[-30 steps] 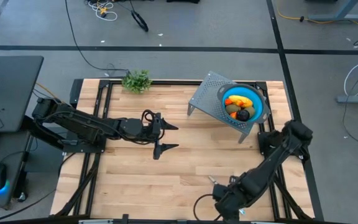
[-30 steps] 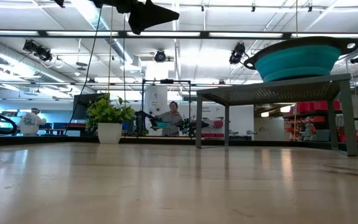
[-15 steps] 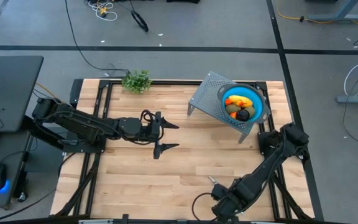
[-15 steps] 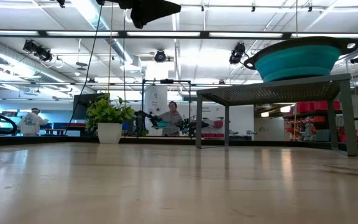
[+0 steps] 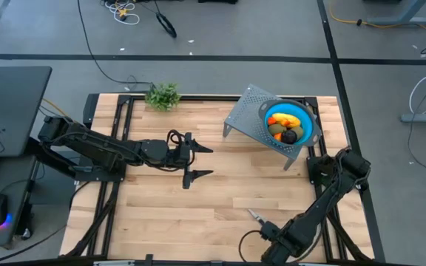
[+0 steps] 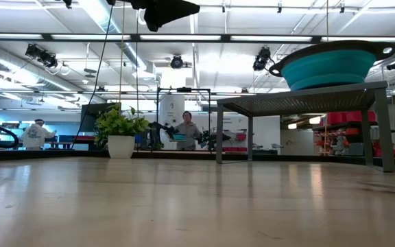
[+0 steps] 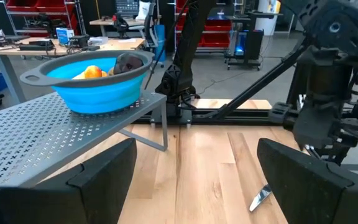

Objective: Pick & Place Fruit
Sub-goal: Put the knife on the shelf

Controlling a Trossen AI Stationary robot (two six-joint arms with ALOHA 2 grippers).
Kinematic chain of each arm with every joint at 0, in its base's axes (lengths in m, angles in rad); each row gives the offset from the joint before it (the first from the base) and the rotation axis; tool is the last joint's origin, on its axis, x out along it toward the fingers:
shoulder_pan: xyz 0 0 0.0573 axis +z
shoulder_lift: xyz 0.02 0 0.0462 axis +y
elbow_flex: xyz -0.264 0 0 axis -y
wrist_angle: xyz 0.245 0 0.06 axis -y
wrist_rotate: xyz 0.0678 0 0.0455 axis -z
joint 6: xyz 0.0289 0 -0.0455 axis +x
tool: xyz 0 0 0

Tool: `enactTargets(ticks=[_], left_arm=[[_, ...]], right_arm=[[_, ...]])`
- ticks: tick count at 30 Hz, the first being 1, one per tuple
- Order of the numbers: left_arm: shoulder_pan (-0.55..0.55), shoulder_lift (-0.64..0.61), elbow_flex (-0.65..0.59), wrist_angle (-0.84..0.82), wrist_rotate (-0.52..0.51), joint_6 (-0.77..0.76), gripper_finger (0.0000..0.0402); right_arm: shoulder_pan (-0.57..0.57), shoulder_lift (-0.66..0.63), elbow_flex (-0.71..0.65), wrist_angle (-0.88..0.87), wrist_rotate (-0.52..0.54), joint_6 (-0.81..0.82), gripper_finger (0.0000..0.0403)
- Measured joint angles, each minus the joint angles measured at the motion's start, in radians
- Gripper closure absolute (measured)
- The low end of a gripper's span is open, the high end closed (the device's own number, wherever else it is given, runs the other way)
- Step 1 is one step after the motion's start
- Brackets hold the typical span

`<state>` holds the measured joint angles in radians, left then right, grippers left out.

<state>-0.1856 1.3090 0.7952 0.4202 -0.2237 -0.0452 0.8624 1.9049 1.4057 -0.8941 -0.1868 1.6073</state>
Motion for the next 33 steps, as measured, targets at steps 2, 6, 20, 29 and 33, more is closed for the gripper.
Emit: enactTargets(ticks=[2, 6, 20, 29, 33], left_arm=[[0.0, 0.0, 0.0, -0.001, 0.0, 0.0, 0.0056], [0.0, 0.0, 0.0, -0.002, 0.0, -0.003, 0.0056], [0.0, 0.0, 0.0, -0.002, 0.0, 0.003, 0.0056], [0.0, 0.0, 0.0, -0.002, 0.0, 0.0, 0.0056], [0.0, 0.0, 0.0, -0.002, 0.0, 0.0, 0.0056]], right_arm=[[0.006, 0.0, -0.025, 0.034, 0.006, 0.027, 0.0161], [0.01, 0.0, -0.062, 0.031, 0.011, 0.034, 0.0164], [0.01, 0.0, -0.129, 0.072, 0.092, -0.003, 0.0186], [-0.006, 0.058, -0.129, 0.059, 0.1, -0.079, 0.0204], [-0.012, 0.059, -0.129, 0.038, 0.1, -0.09, 0.0216]])
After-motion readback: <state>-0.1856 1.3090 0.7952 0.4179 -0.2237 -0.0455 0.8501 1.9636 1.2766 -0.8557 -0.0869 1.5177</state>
